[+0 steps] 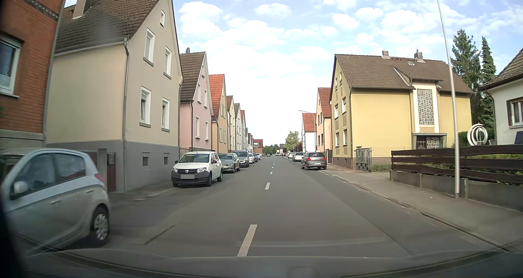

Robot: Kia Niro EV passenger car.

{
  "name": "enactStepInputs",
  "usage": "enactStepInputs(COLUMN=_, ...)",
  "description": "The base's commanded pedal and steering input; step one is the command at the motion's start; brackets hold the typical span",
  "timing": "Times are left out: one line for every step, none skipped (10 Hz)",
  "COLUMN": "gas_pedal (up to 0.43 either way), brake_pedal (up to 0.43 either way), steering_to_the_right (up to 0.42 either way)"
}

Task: Follow the waypoints while adhering to traffic rules and regulations

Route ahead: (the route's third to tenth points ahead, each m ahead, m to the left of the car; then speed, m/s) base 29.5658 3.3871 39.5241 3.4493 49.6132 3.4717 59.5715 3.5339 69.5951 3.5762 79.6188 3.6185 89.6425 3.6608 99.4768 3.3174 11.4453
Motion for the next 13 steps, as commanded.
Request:
enactStepInputs(gas_pedal=0.130, brake_pedal=0.030, steering_to_the_right=0.005)
enactStepInputs(gas_pedal=0.130, brake_pedal=0.024, steering_to_the_right=0.005)
enactStepInputs(gas_pedal=0.118, brake_pedal=0.030, steering_to_the_right=0.004)
enactStepInputs(gas_pedal=0.118, brake_pedal=0.024, steering_to_the_right=0.004)
enactStepInputs(gas_pedal=0.118, brake_pedal=0.024, steering_to_the_right=0.004)
enactStepInputs(gas_pedal=0.118, brake_pedal=0.030, steering_to_the_right=0.004)
enactStepInputs(gas_pedal=0.118, brake_pedal=0.030, steering_to_the_right=0.003)
enactStepInputs(gas_pedal=0.110, brake_pedal=0.030, steering_to_the_right=0.003)
enactStepInputs(gas_pedal=0.110, brake_pedal=0.030, steering_to_the_right=0.003)
enactStepInputs(gas_pedal=0.098, brake_pedal=0.030, steering_to_the_right=0.003)
enactStepInputs(gas_pedal=0.079, brake_pedal=0.030, steering_to_the_right=0.002)
enactStepInputs(gas_pedal=0.079, brake_pedal=0.030, steering_to_the_right=0.001)
enactStepInputs(gas_pedal=0.079, brake_pedal=0.030, steering_to_the_right=0.000)
